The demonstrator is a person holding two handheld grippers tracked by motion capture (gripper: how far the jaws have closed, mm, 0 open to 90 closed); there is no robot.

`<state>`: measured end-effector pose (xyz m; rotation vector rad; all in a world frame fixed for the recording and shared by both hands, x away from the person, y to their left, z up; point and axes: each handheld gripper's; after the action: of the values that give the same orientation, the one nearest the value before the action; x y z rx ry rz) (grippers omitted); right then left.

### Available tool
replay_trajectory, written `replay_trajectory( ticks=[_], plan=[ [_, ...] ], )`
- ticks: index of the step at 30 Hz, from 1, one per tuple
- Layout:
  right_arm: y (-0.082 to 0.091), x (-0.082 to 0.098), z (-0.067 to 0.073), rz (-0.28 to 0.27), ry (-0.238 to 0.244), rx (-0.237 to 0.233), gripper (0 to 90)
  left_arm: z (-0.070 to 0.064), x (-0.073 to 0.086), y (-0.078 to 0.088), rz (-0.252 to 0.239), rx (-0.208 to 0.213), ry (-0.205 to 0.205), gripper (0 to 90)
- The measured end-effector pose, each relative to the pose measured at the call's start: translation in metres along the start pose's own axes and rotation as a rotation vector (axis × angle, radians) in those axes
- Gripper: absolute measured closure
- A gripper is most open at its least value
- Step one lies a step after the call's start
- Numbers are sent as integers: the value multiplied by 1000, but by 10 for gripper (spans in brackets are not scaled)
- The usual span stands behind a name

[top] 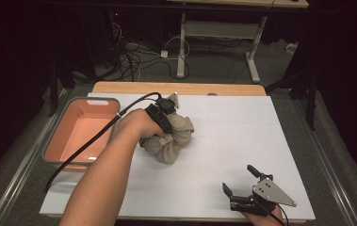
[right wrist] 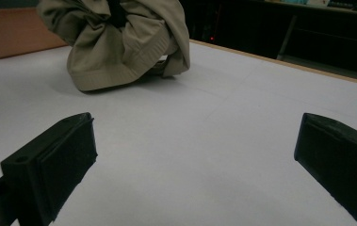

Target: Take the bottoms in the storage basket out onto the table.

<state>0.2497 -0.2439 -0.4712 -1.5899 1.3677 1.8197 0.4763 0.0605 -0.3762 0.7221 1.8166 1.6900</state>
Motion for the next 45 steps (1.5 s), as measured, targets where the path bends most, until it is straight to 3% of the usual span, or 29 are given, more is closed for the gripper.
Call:
replay_trajectory(
  ticks=[3, 7, 10, 16, 23, 25, 29, 32, 34, 37, 45],
  plan=[
    [0, 0, 0, 1, -1, -1, 5, 3, -2, -10, -20, 17, 14, 533],
    [-1, 0, 0, 3, -2, -2, 5, 3, -2, -26, -60, -2, 3, 532],
    [-2, 0, 0, 3, -1, -2, 5, 4, -1, -36, -91, 11, 8, 528],
    [-3, 0, 2, 6, 4, -6, 5, 4, 2, -49, -156, 29, 13, 499],
    [-3, 0, 2, 8, 3, -6, 5, 4, 9, -64, -240, 21, 1, 338],
    [-3, 0, 2, 7, 3, -6, 5, 5, 12, -67, -263, 2, -8, 291],
    [-3, 1, 2, 10, 3, -6, 5, 6, 19, -75, -314, 23, -3, 164],
    [-4, 1, 2, 12, 1, -6, 5, 7, 24, -78, -343, 39, 16, 84],
    [-4, 1, 2, 12, -1, -7, 5, 6, 26, -79, -354, 27, 43, 0],
    [-5, 0, 3, 10, 2, -8, 5, 6, 33, -77, -408, 39, 46, 0],
    [-5, -1, 4, 10, 5, -9, 5, 4, 52, -65, -486, 49, 33, 0]
  ],
)
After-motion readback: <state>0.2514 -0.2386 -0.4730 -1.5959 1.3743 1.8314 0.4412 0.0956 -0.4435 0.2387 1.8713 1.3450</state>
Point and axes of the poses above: each handheld gripper's, and its own axes: y roughly backward along the jaws, x roughly out of its underside, z roughly to its left, and after that the axes turned 9 degrees about z, right-handed
